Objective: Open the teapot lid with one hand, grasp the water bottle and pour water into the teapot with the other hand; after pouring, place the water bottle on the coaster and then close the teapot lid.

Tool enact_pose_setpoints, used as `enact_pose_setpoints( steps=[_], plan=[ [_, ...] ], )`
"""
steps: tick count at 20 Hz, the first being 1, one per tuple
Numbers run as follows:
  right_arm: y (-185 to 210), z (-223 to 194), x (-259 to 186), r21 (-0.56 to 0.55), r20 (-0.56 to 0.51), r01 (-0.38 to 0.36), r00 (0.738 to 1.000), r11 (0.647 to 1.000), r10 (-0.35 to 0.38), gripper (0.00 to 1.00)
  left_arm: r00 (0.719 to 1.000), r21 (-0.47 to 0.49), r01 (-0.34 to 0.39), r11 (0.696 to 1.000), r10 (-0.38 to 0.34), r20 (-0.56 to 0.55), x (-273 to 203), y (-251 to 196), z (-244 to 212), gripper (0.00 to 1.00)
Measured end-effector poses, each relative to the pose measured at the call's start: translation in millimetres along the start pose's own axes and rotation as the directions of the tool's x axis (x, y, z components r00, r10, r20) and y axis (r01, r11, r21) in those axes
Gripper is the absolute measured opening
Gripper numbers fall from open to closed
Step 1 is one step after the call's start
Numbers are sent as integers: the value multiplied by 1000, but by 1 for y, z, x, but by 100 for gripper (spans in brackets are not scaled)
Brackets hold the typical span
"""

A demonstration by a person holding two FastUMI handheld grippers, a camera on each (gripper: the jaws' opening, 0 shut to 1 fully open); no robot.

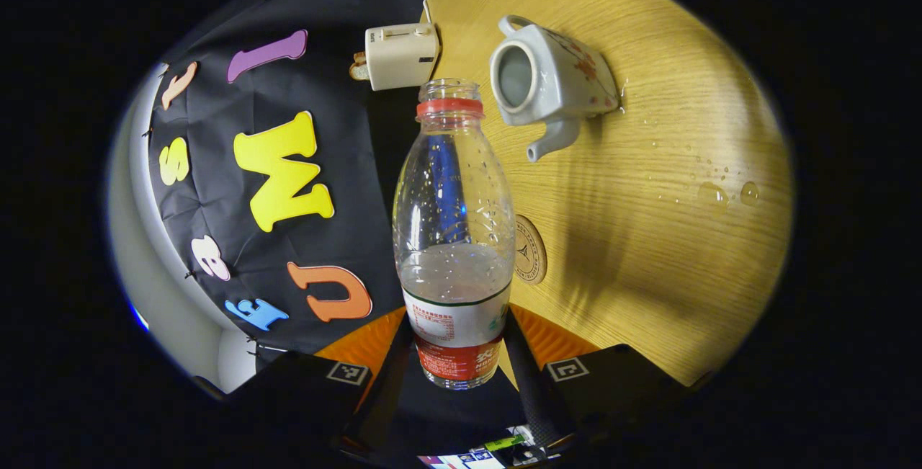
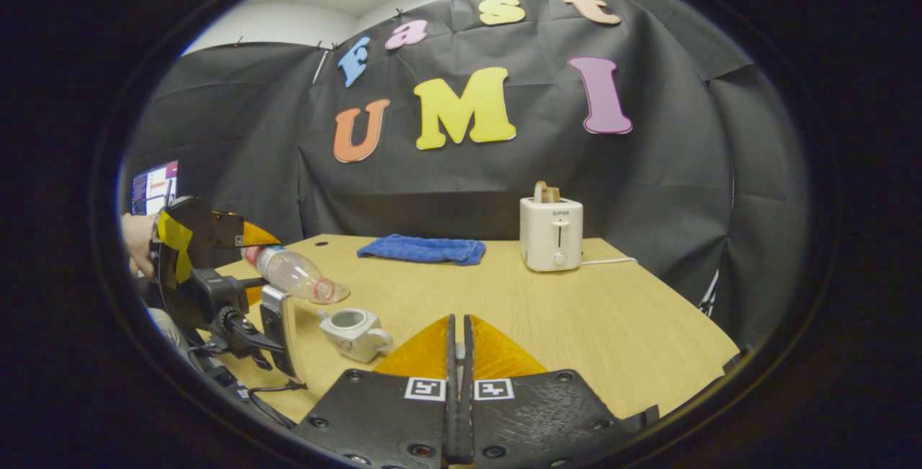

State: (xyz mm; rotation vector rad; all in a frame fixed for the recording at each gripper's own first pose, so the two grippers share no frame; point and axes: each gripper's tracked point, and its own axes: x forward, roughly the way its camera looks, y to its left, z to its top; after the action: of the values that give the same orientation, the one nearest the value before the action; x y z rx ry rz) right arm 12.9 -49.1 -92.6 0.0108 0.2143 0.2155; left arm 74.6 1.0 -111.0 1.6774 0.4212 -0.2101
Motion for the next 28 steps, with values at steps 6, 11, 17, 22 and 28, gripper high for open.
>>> enact_pose_setpoints(
  steps=[6, 11, 17, 22, 28],
  plan=[
    [-6, 0, 1, 18, 3, 6, 1000, 1000, -6, 0, 1000, 64, -7, 998, 7, -5, -2, 8, 2, 75],
    [-8, -2, 0, 28, 4, 7, 1000, 1000, -7, 0, 1000, 115, 5, 993, -2, -24, -3, 11, 0, 74],
    [-6, -4, 0, 40, 1, -5, 1000, 999, 5, 0, 999, 170, 1, 985, 6, -44, -6, 20, 1, 75],
    [-8, -7, 1, 50, -3, -8, 1000, 999, 8, 0, 999, 198, -2, 980, 10, -43, -5, 23, 6, 74],
    [-14, -8, 2, 64, -1, -8, 1000, 998, 8, 0, 998, 237, 1, 971, 13, -58, -4, 31, 10, 74]
  ],
)
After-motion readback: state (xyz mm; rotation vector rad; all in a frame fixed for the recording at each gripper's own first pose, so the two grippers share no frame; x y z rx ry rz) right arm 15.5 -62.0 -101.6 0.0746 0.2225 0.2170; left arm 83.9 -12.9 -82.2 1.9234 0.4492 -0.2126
